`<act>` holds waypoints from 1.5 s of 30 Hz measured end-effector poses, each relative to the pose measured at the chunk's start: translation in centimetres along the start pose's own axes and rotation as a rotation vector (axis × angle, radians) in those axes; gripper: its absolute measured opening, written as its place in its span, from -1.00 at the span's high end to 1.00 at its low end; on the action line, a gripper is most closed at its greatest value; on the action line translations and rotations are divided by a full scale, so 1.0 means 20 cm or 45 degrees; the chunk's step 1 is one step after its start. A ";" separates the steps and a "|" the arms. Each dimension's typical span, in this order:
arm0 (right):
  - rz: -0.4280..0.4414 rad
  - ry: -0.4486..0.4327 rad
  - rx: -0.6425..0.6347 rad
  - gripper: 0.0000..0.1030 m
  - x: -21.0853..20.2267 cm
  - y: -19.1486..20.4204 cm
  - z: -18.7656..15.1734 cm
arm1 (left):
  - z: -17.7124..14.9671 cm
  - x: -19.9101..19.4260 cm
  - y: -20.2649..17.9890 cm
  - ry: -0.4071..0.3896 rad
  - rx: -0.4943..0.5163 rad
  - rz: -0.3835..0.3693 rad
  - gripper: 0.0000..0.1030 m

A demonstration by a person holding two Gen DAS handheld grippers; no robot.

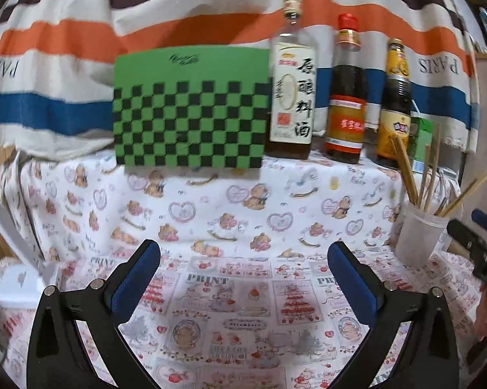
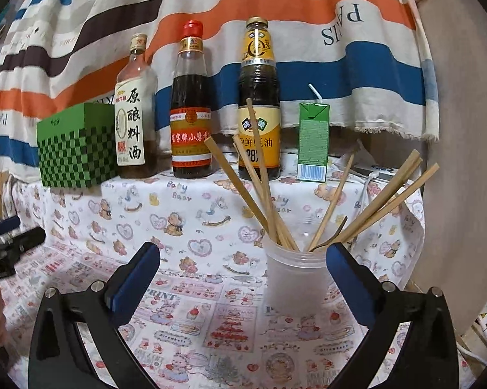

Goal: Organize utensils

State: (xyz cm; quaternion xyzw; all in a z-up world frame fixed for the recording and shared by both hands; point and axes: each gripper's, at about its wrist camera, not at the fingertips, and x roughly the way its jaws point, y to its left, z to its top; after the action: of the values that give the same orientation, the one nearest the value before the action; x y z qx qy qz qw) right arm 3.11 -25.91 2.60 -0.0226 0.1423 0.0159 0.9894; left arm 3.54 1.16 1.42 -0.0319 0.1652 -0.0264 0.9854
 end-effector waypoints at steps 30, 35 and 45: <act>0.010 0.059 0.023 -1.00 0.04 -0.01 -0.03 | -0.03 -0.02 -0.06 -0.039 0.081 0.043 -0.99; 0.013 0.061 0.020 -1.00 0.05 -0.01 -0.03 | -0.03 -0.02 -0.06 -0.038 0.082 0.049 -0.99; 0.014 0.062 0.019 -1.00 0.05 -0.01 -0.03 | -0.03 -0.02 -0.05 -0.037 0.076 0.066 -0.99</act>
State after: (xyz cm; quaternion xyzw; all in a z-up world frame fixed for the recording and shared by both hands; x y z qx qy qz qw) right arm 3.84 -26.05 1.79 -0.0149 0.1665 0.0197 0.9857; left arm 2.95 0.10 0.99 0.0015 0.1507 -0.0054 0.9886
